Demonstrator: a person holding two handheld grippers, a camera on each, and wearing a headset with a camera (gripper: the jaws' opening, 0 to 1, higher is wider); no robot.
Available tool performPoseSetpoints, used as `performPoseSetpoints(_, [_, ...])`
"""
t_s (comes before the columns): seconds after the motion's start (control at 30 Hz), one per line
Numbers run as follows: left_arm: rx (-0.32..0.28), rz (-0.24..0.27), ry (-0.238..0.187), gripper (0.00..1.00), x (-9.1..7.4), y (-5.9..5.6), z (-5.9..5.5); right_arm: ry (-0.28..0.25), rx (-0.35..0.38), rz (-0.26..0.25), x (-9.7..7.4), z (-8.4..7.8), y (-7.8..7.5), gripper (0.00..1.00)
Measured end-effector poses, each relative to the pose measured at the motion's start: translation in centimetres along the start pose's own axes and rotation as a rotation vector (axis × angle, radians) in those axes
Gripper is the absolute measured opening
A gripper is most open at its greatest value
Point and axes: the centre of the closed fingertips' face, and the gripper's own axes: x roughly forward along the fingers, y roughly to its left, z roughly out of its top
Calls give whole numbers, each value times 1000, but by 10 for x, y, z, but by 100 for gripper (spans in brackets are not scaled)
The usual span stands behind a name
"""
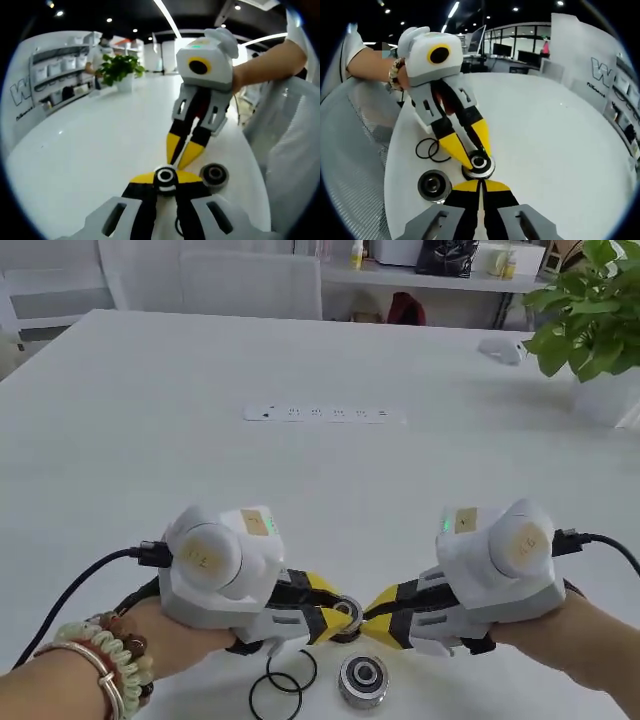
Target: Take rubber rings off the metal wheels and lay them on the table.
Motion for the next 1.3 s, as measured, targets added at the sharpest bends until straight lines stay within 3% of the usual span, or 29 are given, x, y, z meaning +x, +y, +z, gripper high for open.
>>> performPoseSetpoints(0.1, [17,-1,-1,15,0,-1,0,18,-1,-16,1,-3,-2,0])
performPoseSetpoints(0.23, [24,-4,-1,14,0,0,0,34,27,24,-1,-4,5,0])
performPoseSetpoints(0.43, [15,4,-8,14,-1,2,-1,0,101,41,0,-1,6,13])
performPoseSetpoints(0.53, [11,4,-12,14,-1,2,-1,2,105,8,0,-2,0,22])
performPoseSetpoints(0.67, [6,3,-15,14,-1,2,-1,-83,132,-9,3,12,-3,28])
performPoseSetpoints(0.77, [3,2,-18,14,-1,2,-1,-67,114,2,8,10,1,23])
performPoseSetpoints(1.03, [-4,7,-21,14,0,3,-1,-19,26,-4,3,3,-2,15])
performPoseSetpoints(1.07, [-5,8,-21,14,0,3,-1,-25,34,2,2,3,-1,13])
performPoseSetpoints(1.13, [-6,11,-19,14,-1,4,-1,-6,30,-15,0,-1,-5,1])
performPoseSetpoints(1.17, [-7,11,-20,14,-1,3,-1,-30,41,-34,-1,2,-11,0])
performPoseSetpoints(1.3, [-6,14,-19,14,0,4,-1,-15,55,-15,1,2,-5,0])
